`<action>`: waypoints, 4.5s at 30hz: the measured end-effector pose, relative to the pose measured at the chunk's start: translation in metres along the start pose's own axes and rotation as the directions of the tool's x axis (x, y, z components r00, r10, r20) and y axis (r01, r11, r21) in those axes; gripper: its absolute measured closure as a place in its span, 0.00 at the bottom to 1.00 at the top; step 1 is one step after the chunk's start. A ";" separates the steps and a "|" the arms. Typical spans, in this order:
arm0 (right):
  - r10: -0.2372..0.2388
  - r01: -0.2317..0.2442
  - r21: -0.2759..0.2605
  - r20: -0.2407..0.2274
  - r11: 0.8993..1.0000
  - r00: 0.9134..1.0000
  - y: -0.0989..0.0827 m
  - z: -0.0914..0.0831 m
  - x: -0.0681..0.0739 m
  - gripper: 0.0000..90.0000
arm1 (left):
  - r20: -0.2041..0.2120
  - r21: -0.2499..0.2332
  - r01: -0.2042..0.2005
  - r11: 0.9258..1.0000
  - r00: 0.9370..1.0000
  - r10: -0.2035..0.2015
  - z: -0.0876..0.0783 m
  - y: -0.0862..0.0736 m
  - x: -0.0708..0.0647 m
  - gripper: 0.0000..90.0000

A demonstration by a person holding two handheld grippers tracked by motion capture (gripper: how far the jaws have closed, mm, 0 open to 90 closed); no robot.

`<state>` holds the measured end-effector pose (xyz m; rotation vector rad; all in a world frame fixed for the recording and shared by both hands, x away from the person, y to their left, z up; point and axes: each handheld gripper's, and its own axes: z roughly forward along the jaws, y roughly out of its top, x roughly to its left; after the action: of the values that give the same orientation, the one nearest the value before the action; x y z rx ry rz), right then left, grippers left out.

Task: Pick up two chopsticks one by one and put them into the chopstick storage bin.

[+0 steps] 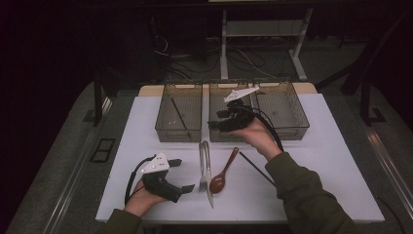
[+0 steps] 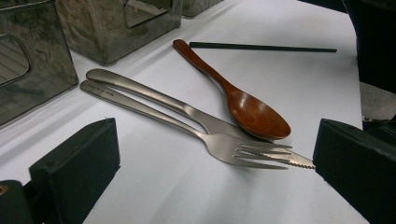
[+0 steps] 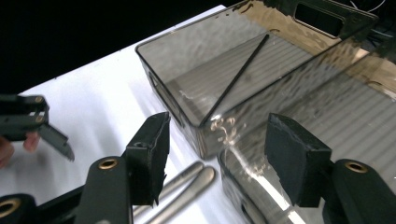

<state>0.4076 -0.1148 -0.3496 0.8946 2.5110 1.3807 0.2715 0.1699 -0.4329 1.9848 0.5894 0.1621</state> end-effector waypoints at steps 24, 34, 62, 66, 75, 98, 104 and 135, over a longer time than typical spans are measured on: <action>0.012 -0.012 -0.019 0.001 1.000 1.000 -0.071 -0.060 0.005 0.48 | -0.003 0.001 0.002 1.000 1.000 -0.002 0.001 0.000 0.000 0.00; 0.043 -0.044 0.052 0.008 0.998 0.999 -0.109 -0.077 0.009 0.62 | -0.005 0.005 0.000 1.000 1.000 0.000 0.001 0.000 -0.001 0.00; 0.071 -0.094 0.205 0.115 0.974 0.991 -0.186 -0.103 0.018 0.89 | -0.009 0.021 -0.004 1.000 1.000 0.004 0.003 -0.001 -0.001 0.00; 0.072 -0.097 0.221 0.119 0.970 0.990 -0.189 -0.102 0.019 0.90 | -0.008 0.022 -0.003 1.000 1.000 0.003 0.003 -0.001 -0.001 0.00; 0.039 -0.073 0.244 0.140 0.967 0.989 -0.190 -0.097 0.022 0.93 | -0.007 0.020 -0.002 1.000 1.000 0.002 0.003 -0.001 -0.002 0.00; -0.024 -0.025 0.265 0.178 0.964 0.984 -0.191 -0.100 0.018 0.94 | -0.004 0.023 -0.006 1.000 1.000 0.006 0.004 -0.001 -0.003 0.00; -0.016 -0.029 0.267 0.168 0.963 0.986 -0.190 -0.100 0.017 0.95 | -0.004 0.021 -0.006 1.000 1.000 0.006 0.004 -0.001 -0.002 0.00; 0.050 -0.053 0.038 0.080 0.998 0.996 -0.161 -0.132 0.010 0.95 | -0.004 0.025 -0.007 1.000 1.000 0.007 0.004 -0.001 -0.002 0.00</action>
<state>0.2780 -0.2698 -0.4028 1.0082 2.4815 1.2877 0.2711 0.1656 -0.4353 2.0107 0.5898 0.1635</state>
